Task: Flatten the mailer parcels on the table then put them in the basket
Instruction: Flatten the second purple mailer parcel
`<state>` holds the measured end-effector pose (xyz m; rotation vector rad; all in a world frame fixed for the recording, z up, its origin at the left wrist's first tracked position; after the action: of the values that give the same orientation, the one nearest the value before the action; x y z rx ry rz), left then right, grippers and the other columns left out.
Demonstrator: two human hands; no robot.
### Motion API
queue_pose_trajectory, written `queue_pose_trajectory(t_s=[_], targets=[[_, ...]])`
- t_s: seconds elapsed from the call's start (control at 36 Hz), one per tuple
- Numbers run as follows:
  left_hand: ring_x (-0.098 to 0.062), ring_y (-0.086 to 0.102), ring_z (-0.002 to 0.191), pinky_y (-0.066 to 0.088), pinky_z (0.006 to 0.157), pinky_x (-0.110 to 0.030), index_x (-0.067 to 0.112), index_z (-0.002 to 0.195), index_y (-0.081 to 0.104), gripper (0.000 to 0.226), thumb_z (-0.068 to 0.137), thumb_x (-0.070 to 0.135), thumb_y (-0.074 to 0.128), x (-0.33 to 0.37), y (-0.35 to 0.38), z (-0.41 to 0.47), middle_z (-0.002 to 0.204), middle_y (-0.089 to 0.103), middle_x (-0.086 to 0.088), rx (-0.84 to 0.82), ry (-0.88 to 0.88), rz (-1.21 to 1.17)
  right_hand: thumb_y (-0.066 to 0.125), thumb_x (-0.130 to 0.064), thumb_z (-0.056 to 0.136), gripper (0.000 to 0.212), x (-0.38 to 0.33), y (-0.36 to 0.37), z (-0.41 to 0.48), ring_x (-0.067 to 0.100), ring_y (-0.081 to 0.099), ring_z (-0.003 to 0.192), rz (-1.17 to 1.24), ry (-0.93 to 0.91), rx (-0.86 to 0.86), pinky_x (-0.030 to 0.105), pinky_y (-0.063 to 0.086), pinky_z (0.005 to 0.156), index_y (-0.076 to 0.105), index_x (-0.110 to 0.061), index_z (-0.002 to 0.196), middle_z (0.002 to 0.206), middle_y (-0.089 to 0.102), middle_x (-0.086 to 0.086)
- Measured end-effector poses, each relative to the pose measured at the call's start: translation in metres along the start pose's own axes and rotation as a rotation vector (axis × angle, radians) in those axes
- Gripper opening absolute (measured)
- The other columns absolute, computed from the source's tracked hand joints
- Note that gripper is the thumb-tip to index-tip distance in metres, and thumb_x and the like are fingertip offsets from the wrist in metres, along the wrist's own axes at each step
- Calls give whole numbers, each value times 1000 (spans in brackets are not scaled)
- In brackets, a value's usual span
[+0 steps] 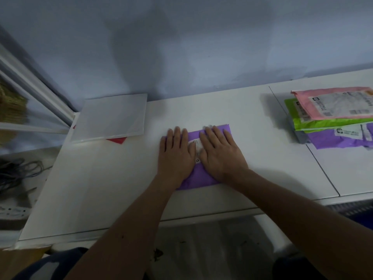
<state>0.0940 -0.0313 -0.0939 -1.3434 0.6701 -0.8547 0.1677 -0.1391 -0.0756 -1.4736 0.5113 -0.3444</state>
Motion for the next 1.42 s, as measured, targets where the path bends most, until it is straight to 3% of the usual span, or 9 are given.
queue_pose_trajectory(t_s=[0.11,0.25,0.36,0.5,0.83,0.92,1.03,1.25,1.42], targets=[[-36,44,131,31,109,-51,3,132,55,59,97,37,23,10,-5,3,141,48,-20,43,-33,-30,5,-41,94,69,1,1,0,25,19,147,18,-10,-4,44,13,120,29,-9,150,157,27,11],[-23,5,148,2,120,-35,4,149,24,71,94,39,-4,35,-13,6,159,14,-12,-17,-7,-307,12,-33,102,55,8,-2,9,17,6,149,155,18,-55,35,0,121,16,-11,153,161,13,5],[-24,11,147,3,120,-32,1,147,28,60,98,32,11,49,-17,13,157,21,-14,-7,118,-468,4,-35,96,64,14,-5,9,23,10,149,160,29,8,30,-1,120,17,-5,152,160,14,12],[-19,18,146,11,120,-27,3,146,30,48,99,5,32,52,-9,17,155,26,-12,-42,109,-614,-3,-44,89,77,20,2,12,30,3,149,168,97,8,40,4,122,13,-4,153,160,7,19],[-18,10,147,5,120,-30,12,151,23,50,101,23,20,46,2,14,158,20,-4,-96,138,-372,2,-36,95,70,23,20,19,35,19,146,109,111,-14,45,16,118,27,1,148,153,27,25],[-19,12,147,7,120,-32,10,150,24,70,89,35,0,47,3,13,158,21,-6,-81,166,-322,2,-36,95,71,24,19,20,34,24,144,137,111,20,45,18,118,32,3,146,151,32,24],[-18,8,148,3,120,-30,11,151,20,77,83,37,-6,47,3,11,159,18,-5,-97,179,-249,-6,-41,88,78,24,11,16,27,14,148,153,137,35,38,9,121,22,-4,151,158,21,16],[-30,40,136,31,110,-43,4,137,48,59,95,33,19,35,-1,8,144,46,-14,-14,117,-109,-12,-50,80,89,23,6,15,24,7,149,173,143,-14,37,7,122,12,-5,153,160,13,14],[-32,47,130,37,106,-44,0,132,53,60,96,38,24,24,1,5,139,51,-18,12,75,-45,24,-36,101,61,26,3,14,22,6,149,188,161,-31,34,5,122,12,-7,153,160,13,13]])
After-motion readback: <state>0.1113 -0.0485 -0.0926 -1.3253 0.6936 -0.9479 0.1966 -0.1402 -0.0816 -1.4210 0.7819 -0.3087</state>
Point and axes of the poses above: each hand's wrist, its own z-axis towards the middle knuckle, its own y-axis out of the palm, x = y × z, the point moved 5 cm from there along z, towards the middle knuckle
